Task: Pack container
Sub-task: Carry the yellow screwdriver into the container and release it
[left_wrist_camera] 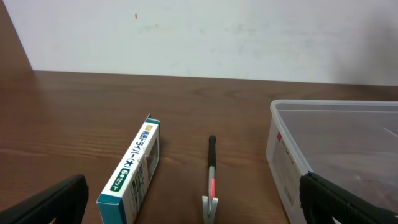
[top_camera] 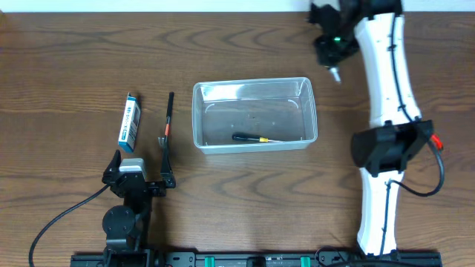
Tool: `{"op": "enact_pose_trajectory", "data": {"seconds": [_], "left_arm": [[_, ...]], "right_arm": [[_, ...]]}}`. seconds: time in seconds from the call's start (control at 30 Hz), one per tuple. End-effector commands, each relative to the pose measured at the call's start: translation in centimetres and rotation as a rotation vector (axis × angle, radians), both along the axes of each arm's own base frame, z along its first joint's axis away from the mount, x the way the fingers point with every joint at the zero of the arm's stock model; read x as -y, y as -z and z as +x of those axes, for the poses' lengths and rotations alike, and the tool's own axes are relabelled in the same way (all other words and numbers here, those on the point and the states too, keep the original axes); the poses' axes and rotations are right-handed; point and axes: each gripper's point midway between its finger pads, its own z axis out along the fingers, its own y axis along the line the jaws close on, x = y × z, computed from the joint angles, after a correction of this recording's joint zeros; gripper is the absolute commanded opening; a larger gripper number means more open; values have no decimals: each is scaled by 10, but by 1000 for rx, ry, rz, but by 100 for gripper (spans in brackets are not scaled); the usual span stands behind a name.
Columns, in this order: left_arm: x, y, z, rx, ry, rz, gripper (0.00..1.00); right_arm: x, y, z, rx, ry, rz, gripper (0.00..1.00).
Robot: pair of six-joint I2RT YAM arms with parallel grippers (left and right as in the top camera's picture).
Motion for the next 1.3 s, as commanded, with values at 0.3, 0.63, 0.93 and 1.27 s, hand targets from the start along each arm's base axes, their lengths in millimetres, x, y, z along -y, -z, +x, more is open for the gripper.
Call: {"op": "enact_pose_trajectory", "data": {"seconds": [0.3, 0.63, 0.93, 1.27], "left_arm": [[-1, 17, 0, -43, -4, 11, 98], [-1, 17, 0, -43, -4, 11, 98], [-1, 17, 0, -43, -4, 11, 98], [-1, 17, 0, -43, -4, 11, 98]], "right_arm": [[-118, -31, -46, 68, -353, 14, 9], [-153, -8, -79, -12, -551, -28, 13], [-146, 46, -85, -142, -577, -69, 12], [-140, 111, -95, -242, -580, -94, 12]]}}
